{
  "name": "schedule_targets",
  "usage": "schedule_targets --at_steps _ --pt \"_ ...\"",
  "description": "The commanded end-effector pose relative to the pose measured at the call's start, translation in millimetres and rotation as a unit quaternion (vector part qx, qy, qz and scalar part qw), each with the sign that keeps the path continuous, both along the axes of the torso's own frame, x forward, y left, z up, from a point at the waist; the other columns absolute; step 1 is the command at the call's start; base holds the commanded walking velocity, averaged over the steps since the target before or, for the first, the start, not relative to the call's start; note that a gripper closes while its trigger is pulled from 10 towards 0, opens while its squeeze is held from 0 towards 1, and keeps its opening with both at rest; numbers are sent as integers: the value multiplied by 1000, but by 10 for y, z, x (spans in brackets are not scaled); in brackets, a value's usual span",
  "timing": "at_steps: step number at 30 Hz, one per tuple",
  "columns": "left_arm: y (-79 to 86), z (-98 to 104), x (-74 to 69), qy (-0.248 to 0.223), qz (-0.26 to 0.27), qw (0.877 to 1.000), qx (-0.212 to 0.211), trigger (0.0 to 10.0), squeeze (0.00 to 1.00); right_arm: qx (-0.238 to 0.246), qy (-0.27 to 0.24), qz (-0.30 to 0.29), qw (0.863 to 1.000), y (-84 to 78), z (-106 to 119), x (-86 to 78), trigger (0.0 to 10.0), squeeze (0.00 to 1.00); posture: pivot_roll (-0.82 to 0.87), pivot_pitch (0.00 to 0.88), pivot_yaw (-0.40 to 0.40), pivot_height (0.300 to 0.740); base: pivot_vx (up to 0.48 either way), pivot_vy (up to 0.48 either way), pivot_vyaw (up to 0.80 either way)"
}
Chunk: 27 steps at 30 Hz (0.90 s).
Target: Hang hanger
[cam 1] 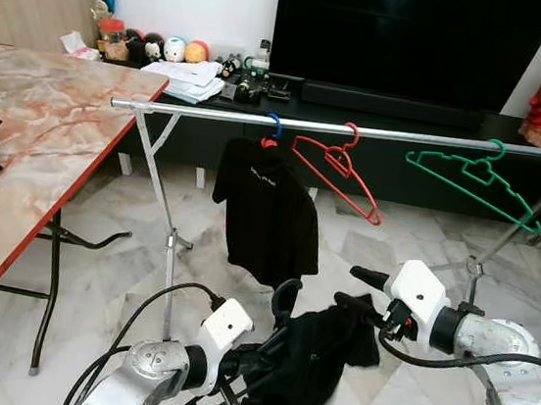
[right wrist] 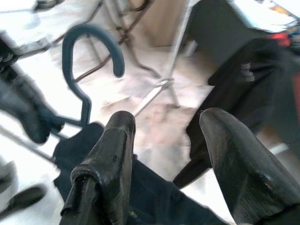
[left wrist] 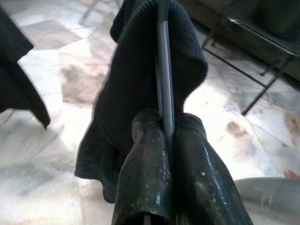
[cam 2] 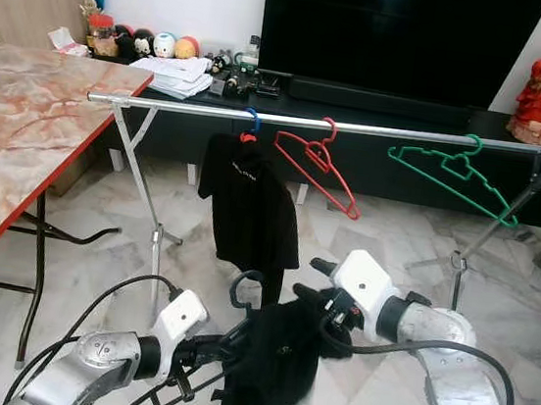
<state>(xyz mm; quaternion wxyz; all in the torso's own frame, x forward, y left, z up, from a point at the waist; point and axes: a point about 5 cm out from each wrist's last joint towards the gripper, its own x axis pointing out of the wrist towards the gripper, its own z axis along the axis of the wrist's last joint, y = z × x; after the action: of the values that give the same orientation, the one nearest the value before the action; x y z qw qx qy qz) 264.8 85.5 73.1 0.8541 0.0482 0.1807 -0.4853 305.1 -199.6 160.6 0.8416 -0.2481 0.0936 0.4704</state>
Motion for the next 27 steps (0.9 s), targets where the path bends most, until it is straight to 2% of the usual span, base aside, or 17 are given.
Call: schedule_targets --at_steps 1,2,3,4,6,10,15,16,17,18,19,20,21,22,23,25,27 --pt "-10 111 -8 -12 -27 999 -18 10000 0 -10 1 20 1000 -75 69 8 10000 1000 -7 0 -6 740 0 0 0" --pt "24 128 -30 -9 -45 999 -17 10000 0 -32 22 48 998 -143 58 -27 10000 875 -8 0 -5 740 0 0 0" --pt "59 151 -61 -6 -71 997 -15 10000 0 -82 53 73 993 -273 -5 -59 10000 0 -7 0 -8 740 0 0 0" --pt "59 151 -61 -6 -71 997 -15 10000 0 -82 53 73 993 -273 -5 -59 10000 0 -7 0 -8 740 0 0 0" --pt "83 167 -114 8 -106 994 -10 10000 0 -118 77 90 986 -373 -87 -61 10000 0 -3 0 -10 740 0 0 0" --pt "89 182 -137 13 -118 993 -12 10000 0 -114 86 99 985 -372 -91 -62 10000 0 -3 0 -10 740 0 0 0" --pt "41 209 -220 20 -167 986 -7 10000 0 -99 100 170 975 -199 -60 -84 10000 0 10 0 -14 740 0 0 0" --pt "41 209 -220 20 -167 986 -7 10000 0 -99 100 170 975 -199 -60 -84 10000 0 10 0 -14 740 0 0 0" --pt "29 220 -222 20 -172 985 -8 10000 0 -96 105 181 973 -170 -63 -86 10000 102 12 0 -15 740 0 0 0" --pt "21 228 -221 19 -176 984 -7 10000 0 -93 108 192 971 -145 -63 -90 10000 529 13 0 -16 740 0 0 0" --pt "21 228 -221 19 -176 984 -7 10000 0 -93 108 192 971 -145 -63 -90 10000 529 13 0 -16 740 0 0 0" --pt "5 230 -217 16 -184 983 -2 10000 0 -86 106 209 968 -90 -58 -97 10000 1000 17 0 -17 740 0 0 0" --pt "-12 232 -216 15 -194 981 3 10000 0 -82 107 229 964 -39 -60 -101 10000 537 18 0 -18 740 0 0 0" --pt "-12 232 -216 15 -194 981 3 10000 0 -82 107 229 964 -39 -60 -101 10000 537 18 0 -18 740 0 0 0" --pt "-23 231 -217 15 -200 980 6 10000 0 -80 106 241 961 -9 -63 -102 10000 8 17 0 -17 740 0 0 0" --pt "-37 228 -215 13 -207 978 12 10000 0 -82 110 253 958 16 -70 -109 10000 0 19 0 -17 740 0 0 0" --pt "-65 235 -199 8 -216 976 22 10000 0 -104 120 271 949 33 -149 -117 10000 0 22 0 -20 740 0 0 0"
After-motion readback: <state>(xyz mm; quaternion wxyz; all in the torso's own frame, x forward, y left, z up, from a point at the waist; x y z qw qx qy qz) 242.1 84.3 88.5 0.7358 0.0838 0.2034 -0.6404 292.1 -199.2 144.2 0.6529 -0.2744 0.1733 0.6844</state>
